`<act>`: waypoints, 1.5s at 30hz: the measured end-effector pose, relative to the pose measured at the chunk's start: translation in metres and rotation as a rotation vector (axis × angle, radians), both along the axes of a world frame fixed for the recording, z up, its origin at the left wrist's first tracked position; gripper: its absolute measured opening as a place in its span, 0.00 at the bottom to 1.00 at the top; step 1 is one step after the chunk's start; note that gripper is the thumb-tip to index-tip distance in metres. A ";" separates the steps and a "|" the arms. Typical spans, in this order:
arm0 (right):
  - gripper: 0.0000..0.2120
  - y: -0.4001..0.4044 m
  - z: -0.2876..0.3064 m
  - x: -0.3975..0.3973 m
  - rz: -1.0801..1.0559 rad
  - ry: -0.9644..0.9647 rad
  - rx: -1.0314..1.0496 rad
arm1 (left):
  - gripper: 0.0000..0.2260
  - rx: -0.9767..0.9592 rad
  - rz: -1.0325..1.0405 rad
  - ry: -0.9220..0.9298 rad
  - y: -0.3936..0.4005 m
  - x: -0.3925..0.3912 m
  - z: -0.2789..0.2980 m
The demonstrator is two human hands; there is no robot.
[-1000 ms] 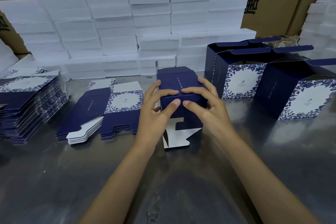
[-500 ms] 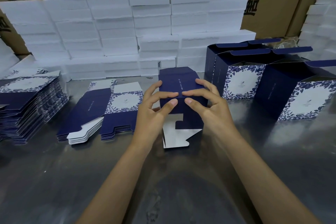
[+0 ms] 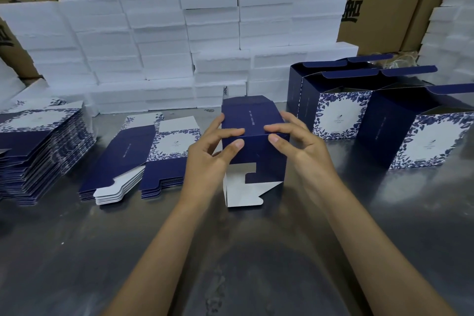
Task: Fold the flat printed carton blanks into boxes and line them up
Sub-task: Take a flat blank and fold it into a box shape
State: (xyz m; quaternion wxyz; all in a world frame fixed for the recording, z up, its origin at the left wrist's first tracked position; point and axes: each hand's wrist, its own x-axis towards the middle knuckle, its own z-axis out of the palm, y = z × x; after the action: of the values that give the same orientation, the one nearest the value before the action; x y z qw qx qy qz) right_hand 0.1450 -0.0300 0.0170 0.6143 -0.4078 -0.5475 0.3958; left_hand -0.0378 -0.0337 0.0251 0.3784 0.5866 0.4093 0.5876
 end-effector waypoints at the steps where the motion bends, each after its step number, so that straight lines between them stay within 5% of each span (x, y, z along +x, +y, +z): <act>1: 0.13 0.001 -0.001 0.003 0.033 0.051 -0.027 | 0.10 -0.005 0.004 -0.002 -0.001 0.000 0.000; 4: 0.22 0.004 -0.003 0.010 0.029 0.235 -0.211 | 0.11 -0.010 0.082 -0.031 -0.002 -0.001 0.001; 9: 0.20 0.014 -0.012 0.012 0.033 0.310 -0.465 | 0.11 -0.123 0.187 -0.158 0.001 -0.001 0.000; 15: 0.16 0.008 0.005 0.009 0.071 0.299 -0.218 | 0.05 -0.323 0.081 -0.207 0.001 0.008 -0.004; 19: 0.16 -0.003 0.018 0.005 0.087 0.347 -0.088 | 0.03 -0.406 -0.013 0.060 -0.003 0.016 -0.012; 27: 0.18 -0.011 0.018 0.004 0.019 -0.318 0.054 | 0.12 -0.796 -0.364 0.520 -0.012 0.006 0.002; 30: 0.17 -0.011 0.015 0.002 0.029 -0.359 0.067 | 0.15 -0.666 -0.047 0.570 -0.009 -0.008 0.015; 34: 0.15 -0.011 0.015 0.003 0.043 -0.368 0.045 | 0.14 -0.086 0.547 0.448 -0.008 -0.016 0.018; 37: 0.15 -0.011 0.014 0.002 0.053 -0.381 0.059 | 0.04 0.123 0.353 0.348 -0.009 -0.006 0.018; 40: 0.17 -0.010 0.015 0.005 0.076 -0.377 0.054 | 0.15 0.160 0.140 0.473 -0.007 0.000 0.006; 45: 0.18 -0.012 0.019 0.005 0.097 -0.270 0.003 | 0.14 0.199 0.151 0.437 -0.005 0.003 0.002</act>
State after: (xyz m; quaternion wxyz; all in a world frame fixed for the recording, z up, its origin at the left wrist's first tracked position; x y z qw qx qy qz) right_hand 0.1503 -0.0425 0.0361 0.5159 -0.4293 -0.6448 0.3658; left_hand -0.0348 -0.0391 0.0267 0.1765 0.7019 0.4640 0.5108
